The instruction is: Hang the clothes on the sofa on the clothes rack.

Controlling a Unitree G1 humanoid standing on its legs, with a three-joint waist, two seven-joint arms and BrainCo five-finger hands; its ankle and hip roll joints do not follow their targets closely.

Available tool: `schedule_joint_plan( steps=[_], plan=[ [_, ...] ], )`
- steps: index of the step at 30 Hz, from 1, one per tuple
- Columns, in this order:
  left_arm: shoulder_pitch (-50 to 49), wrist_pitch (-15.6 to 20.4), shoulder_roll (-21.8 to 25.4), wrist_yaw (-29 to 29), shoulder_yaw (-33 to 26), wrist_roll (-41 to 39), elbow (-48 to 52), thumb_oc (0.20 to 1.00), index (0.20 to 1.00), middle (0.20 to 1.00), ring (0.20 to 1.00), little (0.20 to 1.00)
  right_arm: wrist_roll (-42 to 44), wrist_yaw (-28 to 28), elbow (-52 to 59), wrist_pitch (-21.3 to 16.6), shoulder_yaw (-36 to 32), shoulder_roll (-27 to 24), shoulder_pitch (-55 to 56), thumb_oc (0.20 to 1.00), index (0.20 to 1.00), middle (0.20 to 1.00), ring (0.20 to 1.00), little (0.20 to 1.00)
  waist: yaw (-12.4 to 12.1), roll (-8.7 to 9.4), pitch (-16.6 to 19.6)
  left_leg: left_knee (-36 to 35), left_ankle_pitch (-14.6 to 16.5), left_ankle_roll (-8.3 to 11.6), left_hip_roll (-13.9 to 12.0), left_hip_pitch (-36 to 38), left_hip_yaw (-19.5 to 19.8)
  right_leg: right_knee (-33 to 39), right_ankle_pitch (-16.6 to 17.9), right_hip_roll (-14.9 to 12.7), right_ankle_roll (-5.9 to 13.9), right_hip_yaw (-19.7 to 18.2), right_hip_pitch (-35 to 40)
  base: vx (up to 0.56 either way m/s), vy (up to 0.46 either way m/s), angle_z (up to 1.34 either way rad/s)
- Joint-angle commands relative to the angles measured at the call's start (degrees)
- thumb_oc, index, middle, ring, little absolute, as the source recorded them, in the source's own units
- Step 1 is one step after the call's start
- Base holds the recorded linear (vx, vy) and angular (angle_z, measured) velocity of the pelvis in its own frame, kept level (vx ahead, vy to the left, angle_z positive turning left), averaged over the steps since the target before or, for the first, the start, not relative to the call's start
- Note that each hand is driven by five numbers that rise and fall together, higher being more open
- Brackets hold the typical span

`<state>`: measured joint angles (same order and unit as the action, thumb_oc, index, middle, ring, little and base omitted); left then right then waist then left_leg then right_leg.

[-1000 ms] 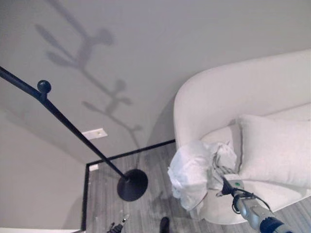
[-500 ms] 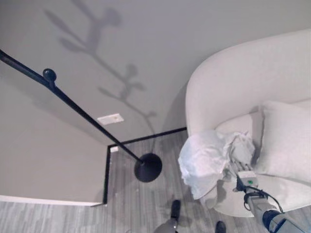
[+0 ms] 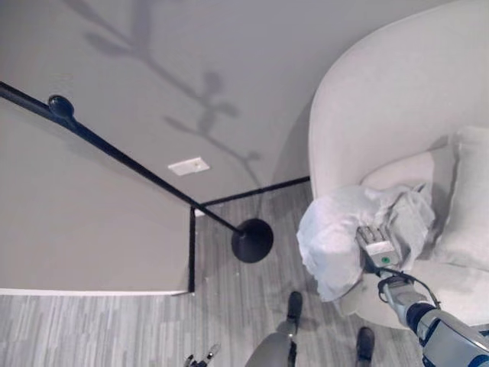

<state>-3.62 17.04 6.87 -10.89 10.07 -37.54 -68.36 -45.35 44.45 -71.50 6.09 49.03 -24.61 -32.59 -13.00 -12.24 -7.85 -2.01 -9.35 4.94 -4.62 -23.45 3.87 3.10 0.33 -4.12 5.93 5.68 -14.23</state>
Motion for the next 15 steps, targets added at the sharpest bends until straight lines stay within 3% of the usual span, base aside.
schedule_joint_plan(
  steps=[1,9,10,15],
  plan=[
    [4.6,2.4,1.6,-0.3,0.7,-0.9,0.7,1.000,1.000,1.000,1.000,1.000,-4.2,-2.0,-0.3,2.3,1.7,-1.6,-4.9,1.000,1.000,1.000,1.000,1.000,-0.7,3.55,-4.3,-0.9,1.9,-0.44,1.8,0.2,0.8,1.9,2.4,-5.5,1.70,-3.7,1.0,-0.02,0.025,-0.06],
    [4.6,2.7,1.0,-0.6,1.7,-2.2,5.1,1.000,1.000,1.000,1.000,1.000,-7.0,-5.7,-2.5,6.1,1.6,-2.2,-6.3,1.000,1.000,1.000,1.000,1.000,-0.6,2.40,-6.2,-1.7,1.3,-0.50,2.4,-1.2,0.5,1.9,2.9,-5.8,1.96,-3.6,-0.7,0.00,0.004,0.00],
    [4.7,2.7,0.9,-1.0,1.9,-2.2,6.1,1.000,1.000,1.000,1.000,1.000,-7.7,-7.9,-3.6,7.2,1.8,-1.5,-6.7,0.200,0.200,0.200,0.200,0.200,-0.6,2.18,-6.6,-1.8,1.2,-0.50,2.4,-1.3,0.4,1.9,3.0,-5.9,2.06,-3.7,-0.9,-0.02,0.013,0.05],
    [4.3,2.6,0.7,-1.6,2.3,-1.7,8.0,1.000,1.000,1.000,1.000,1.000,-8.4,-10.1,-5.1,8.0,1.6,-0.2,-7.3,0.200,0.200,0.200,0.200,0.200,-0.5,1.98,-6.9,-2.0,1.2,-0.54,2.5,-1.2,0.3,1.9,3.1,-5.8,2.15,-3.8,-1.1,0.00,0.000,0.00]
  ],
)
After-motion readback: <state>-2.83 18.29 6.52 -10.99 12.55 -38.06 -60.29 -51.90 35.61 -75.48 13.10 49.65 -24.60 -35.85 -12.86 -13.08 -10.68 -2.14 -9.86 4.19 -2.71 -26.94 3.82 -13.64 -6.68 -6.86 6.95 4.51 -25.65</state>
